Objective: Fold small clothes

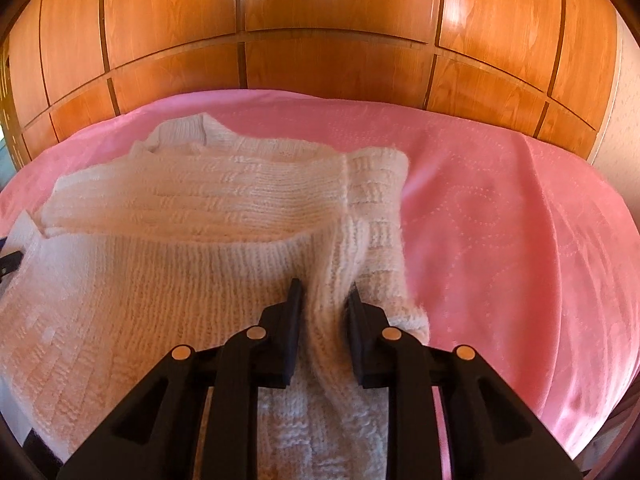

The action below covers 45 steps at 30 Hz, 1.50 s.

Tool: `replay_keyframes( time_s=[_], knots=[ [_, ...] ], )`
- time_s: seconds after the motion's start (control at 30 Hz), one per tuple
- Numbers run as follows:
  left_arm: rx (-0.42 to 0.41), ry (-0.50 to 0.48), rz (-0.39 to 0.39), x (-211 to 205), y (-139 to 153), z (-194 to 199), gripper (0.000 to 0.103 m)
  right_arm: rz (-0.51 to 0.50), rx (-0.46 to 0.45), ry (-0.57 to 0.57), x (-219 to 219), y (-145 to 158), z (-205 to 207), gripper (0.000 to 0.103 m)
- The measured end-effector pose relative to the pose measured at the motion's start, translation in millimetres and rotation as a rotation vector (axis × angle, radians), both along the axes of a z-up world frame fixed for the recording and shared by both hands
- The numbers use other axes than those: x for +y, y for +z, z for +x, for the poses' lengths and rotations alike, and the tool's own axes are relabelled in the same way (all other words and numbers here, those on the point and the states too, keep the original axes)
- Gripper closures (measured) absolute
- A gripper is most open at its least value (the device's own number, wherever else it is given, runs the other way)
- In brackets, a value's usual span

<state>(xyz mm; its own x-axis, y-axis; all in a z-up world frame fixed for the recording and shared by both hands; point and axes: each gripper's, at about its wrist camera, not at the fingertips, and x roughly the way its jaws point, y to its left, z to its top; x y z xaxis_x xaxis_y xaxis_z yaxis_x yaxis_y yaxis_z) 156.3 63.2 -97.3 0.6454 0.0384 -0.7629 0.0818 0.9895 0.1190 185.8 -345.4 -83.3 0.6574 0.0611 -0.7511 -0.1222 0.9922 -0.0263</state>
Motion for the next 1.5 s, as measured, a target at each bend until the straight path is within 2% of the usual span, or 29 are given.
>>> replay_keyframes(
  time_s=[0.03, 0.07, 0.1, 0.2, 0.47, 0.63, 0.7, 0.9, 0.97, 1.13, 1.2, 1.27, 1.3, 1.37, 1.4, 1.43, 1.5],
  knots=[
    [-0.003, 0.005, -0.001, 2, -1, 1, 0.084, -0.005, -0.002, 0.0, 0, 2, 0, 0.085],
    [-0.01, 0.004, -0.018, 4, -1, 1, 0.092, -0.007, -0.005, 0.0, 1, 4, -1, 0.087],
    [-0.026, 0.012, -0.03, 5, 1, 0, 0.095, -0.013, -0.01, 0.002, 1, 8, -2, 0.093],
    [-0.063, 0.03, -0.024, 7, 10, -7, 0.097, -0.011, -0.024, 0.007, 0, 20, -6, 0.096],
    [-0.15, 0.013, -0.074, 15, 59, -22, 0.097, 0.033, -0.098, 0.024, -6, 74, -13, 0.096],
    [-0.161, 0.042, -0.153, 27, 79, 1, 0.097, 0.056, -0.135, 0.024, -5, 93, 14, 0.096],
    [-0.157, 0.059, -0.177, 30, 81, 16, 0.097, 0.066, -0.134, 0.017, -6, 95, 38, 0.096],
    [-0.122, 0.12, -0.19, 32, 74, 93, 0.097, 0.086, -0.099, -0.028, -4, 83, 117, 0.097],
    [-0.11, 0.145, -0.175, 31, 67, 116, 0.097, 0.056, -0.081, -0.053, -2, 71, 146, 0.097],
    [-0.019, 0.199, -0.095, 24, 29, 175, 0.097, 0.012, 0.053, -0.123, -2, 9, 204, 0.097],
    [0.039, 0.213, -0.071, 23, 7, 190, 0.097, 0.003, 0.106, -0.132, -2, -12, 212, 0.097],
    [0.094, 0.237, -0.046, 23, -15, 201, 0.097, 0.026, 0.119, -0.141, -5, -19, 214, 0.096],
    [0.094, 0.242, -0.046, 23, -17, 202, 0.096, 0.038, 0.121, -0.14, -7, -18, 214, 0.094],
    [0.087, 0.261, -0.061, 25, -10, 201, 0.091, 0.062, 0.122, -0.154, -14, -13, 212, 0.077],
    [0.081, 0.274, -0.073, 27, -5, 200, 0.085, 0.077, 0.119, -0.159, -17, -10, 211, 0.06],
    [0.061, 0.29, -0.082, 29, 3, 196, 0.085, 0.093, 0.102, -0.166, -20, -4, 208, 0.056],
    [0.017, 0.294, -0.09, 28, 18, 183, 0.085, 0.08, 0.052, -0.166, -20, 12, 196, 0.055]
  ],
)
